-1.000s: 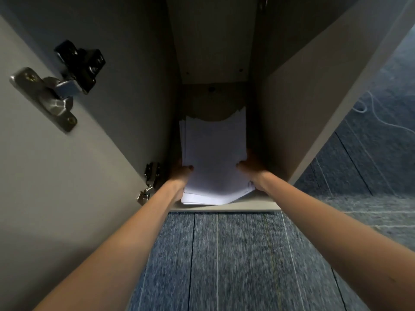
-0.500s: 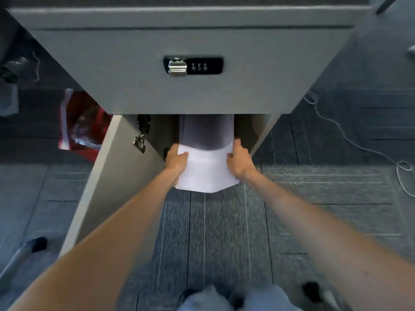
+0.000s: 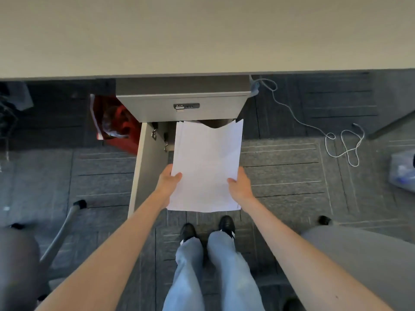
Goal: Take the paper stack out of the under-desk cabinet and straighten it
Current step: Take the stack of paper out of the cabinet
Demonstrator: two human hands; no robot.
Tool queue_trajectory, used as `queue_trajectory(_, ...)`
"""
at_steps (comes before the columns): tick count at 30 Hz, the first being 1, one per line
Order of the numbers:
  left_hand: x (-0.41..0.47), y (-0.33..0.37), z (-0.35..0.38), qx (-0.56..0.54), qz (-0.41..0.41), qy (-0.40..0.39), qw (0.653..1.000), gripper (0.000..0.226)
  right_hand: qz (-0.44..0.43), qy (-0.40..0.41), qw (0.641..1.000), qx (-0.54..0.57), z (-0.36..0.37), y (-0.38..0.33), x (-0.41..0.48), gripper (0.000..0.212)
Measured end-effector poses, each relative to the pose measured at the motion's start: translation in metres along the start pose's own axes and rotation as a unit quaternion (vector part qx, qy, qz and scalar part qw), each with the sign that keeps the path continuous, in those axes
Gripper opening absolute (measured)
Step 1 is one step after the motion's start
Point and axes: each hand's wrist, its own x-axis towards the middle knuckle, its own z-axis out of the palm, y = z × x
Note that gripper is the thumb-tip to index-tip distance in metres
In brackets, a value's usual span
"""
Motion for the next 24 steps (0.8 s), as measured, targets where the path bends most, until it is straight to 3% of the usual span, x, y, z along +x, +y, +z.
queue_trajectory(11, -0.131, 0.055, -0.020, -0.029, 0.048, -0.054, 0.997, 0.033, -0.013, 0.054, 0.990, 0.128, -0.061, -0.034, -0.131, 0.046)
queue_trajectory(24, -0.236, 0.061, -0.004, -0.089, 0.196, -0.010, 0.977, 0.026, -0.107, 0.125, 0.975, 0.152, -0.101, -0.034, -0.201, 0.048)
